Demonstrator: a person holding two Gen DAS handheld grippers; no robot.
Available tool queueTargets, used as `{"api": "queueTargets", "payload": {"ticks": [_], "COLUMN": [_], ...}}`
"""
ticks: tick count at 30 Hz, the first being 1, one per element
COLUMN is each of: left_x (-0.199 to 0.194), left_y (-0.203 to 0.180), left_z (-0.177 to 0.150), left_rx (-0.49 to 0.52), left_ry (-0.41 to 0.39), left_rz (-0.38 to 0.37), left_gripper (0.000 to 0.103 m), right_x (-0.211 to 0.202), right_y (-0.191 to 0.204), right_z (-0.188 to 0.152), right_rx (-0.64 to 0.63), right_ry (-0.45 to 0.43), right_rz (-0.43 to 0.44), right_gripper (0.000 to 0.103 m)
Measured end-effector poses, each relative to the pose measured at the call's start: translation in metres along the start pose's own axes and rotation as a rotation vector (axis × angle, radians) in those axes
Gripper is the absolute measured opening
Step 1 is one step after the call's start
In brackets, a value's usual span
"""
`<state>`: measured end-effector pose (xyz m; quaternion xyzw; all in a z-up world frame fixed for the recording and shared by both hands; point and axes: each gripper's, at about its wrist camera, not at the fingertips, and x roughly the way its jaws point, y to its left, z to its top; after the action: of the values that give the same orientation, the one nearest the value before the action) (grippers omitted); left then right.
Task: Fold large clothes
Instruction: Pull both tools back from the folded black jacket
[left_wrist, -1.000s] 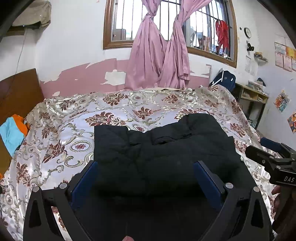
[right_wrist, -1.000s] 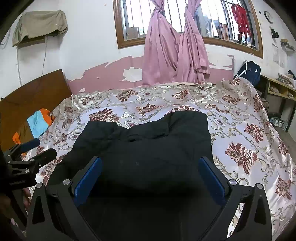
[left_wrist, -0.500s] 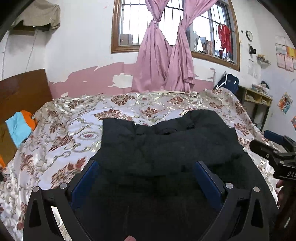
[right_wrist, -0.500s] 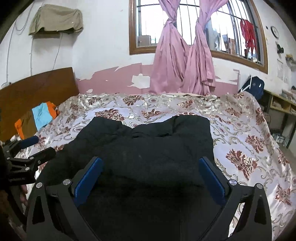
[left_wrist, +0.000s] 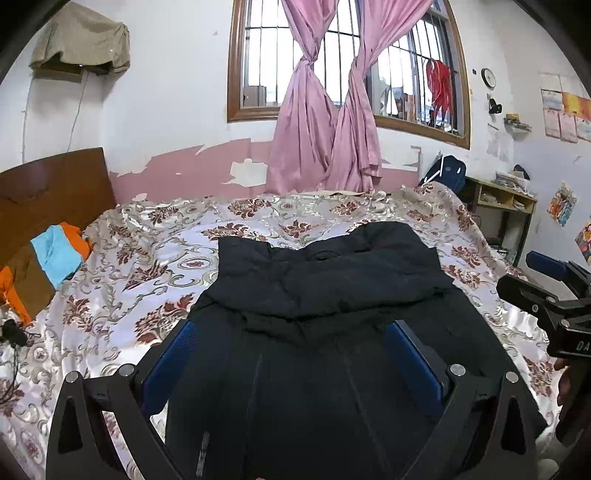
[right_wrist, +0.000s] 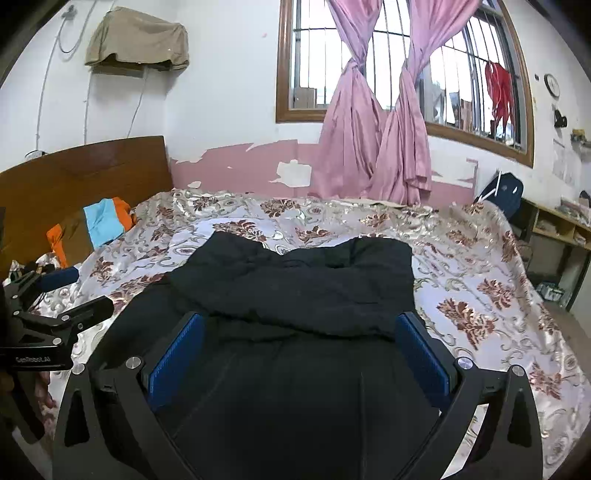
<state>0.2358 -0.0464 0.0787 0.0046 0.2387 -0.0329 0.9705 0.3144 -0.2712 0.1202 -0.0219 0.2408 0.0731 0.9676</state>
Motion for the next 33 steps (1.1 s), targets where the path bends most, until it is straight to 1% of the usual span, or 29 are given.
{"api": "queueTargets", "payload": {"ticks": [4,7,14,20,22,28,30,33], "left_x": [-0.028,-0.045,-0.079,-0.089,-0.091,-0.092,-0.090,-0.091], "left_y": [0.001,0.003,0.009,0.015,0.017,0.020,0.020,0.021], "left_z": [-0.003,-0.006,-0.022,-0.040,-0.046,-0.066,-0.073,-0.082], "left_rx": [0.001,0.008,0.008,0.002,0.000,-0.007,-0.002,0.010], "left_ry": [-0.024,-0.033,-0.043,-0.016,0.000,0.027,0.049,0.073], "left_rz": [0.007,0.017,0.040,0.054,0.048,0.045,0.043,0.023], "left_gripper": [0.103,0.103,0.103,0.103,0.103,0.103,0.103,0.103], "right_x": [-0.032,-0.050,-0.080,-0.096,-0.100,-0.099,-0.097,-0.097], "right_y": [0.002,0.003,0.004,0.009,0.009,0.007,0.006,0.004], "right_z": [-0.003,-0.009,-0.028,-0.043,-0.049,-0.069,-0.077,-0.088], "right_rx": [0.018,0.018,0.030,0.034,0.035,0.034,0.029,0.019], "right_ry": [-0.005,-0.008,-0.001,0.001,0.007,0.036,0.050,0.063], "right_rz": [0.004,-0.010,-0.007,-0.002,-0.006,-0.005,-0.004,0.022], "right_gripper": [0.101,0.101,0.101,0.101,0.101,0.101,0.101,0.101]}}
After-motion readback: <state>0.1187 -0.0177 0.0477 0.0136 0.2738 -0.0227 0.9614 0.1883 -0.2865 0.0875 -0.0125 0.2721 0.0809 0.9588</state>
